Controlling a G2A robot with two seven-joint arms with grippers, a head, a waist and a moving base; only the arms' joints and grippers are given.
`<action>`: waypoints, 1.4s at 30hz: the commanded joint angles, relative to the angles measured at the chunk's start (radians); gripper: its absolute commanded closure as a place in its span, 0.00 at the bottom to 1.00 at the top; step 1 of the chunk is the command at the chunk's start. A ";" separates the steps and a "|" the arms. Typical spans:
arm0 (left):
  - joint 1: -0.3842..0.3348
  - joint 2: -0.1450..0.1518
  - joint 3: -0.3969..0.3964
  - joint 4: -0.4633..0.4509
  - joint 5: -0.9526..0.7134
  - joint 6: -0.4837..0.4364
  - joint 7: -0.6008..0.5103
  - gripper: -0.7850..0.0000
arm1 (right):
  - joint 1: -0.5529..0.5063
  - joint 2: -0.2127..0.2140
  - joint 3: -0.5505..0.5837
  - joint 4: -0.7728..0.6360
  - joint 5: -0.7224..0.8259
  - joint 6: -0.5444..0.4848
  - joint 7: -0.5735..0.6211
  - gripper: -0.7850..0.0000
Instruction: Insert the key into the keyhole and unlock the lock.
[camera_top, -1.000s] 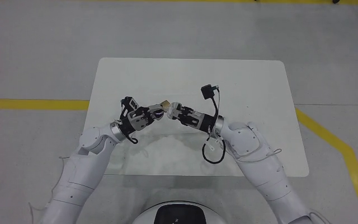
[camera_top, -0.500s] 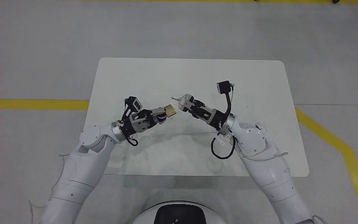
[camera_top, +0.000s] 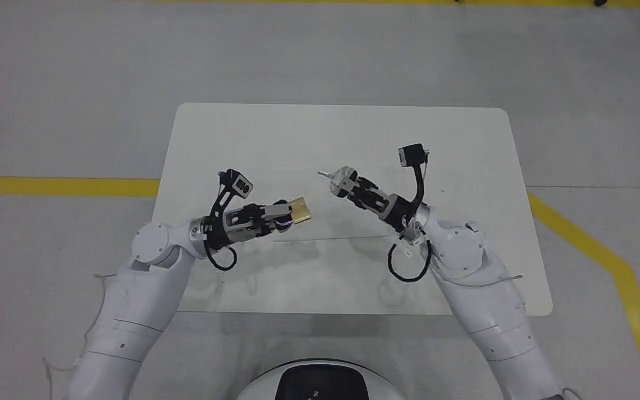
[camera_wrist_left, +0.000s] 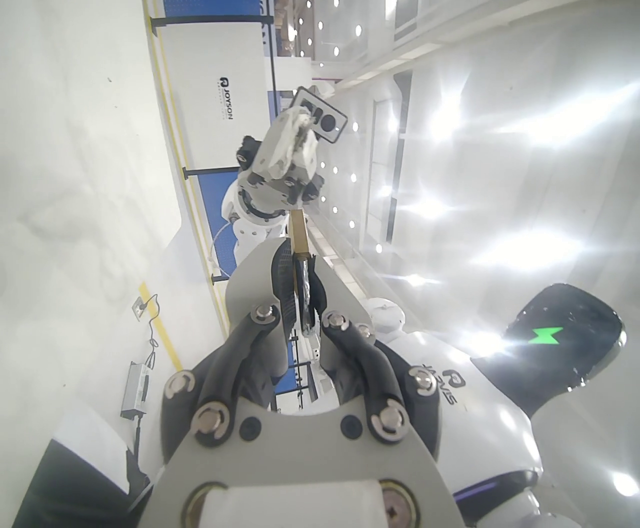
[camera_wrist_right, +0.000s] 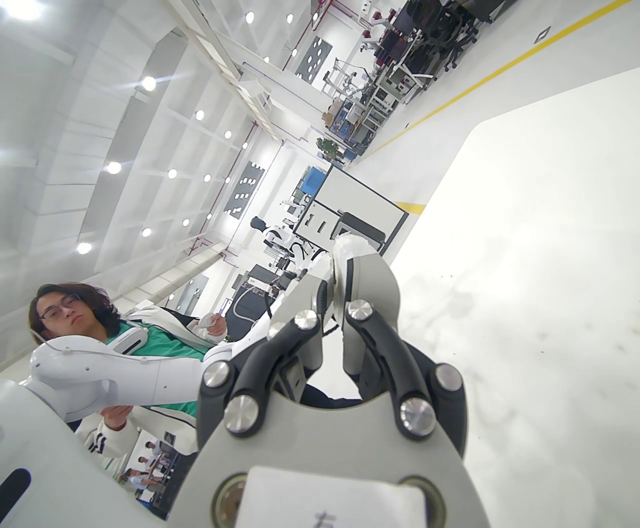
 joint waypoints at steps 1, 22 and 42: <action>-0.006 0.003 -0.013 0.013 -0.011 -0.014 -0.026 1.00 | -0.012 0.004 0.020 -0.009 0.016 -0.006 0.016 1.00; -0.054 0.008 0.042 0.046 0.082 -0.074 -0.078 1.00 | -0.013 0.007 -0.017 -0.037 -0.020 0.044 0.044 1.00; -0.064 0.017 0.065 0.055 0.075 -0.067 -0.121 1.00 | 0.106 -0.023 -0.145 0.053 0.009 0.063 0.071 1.00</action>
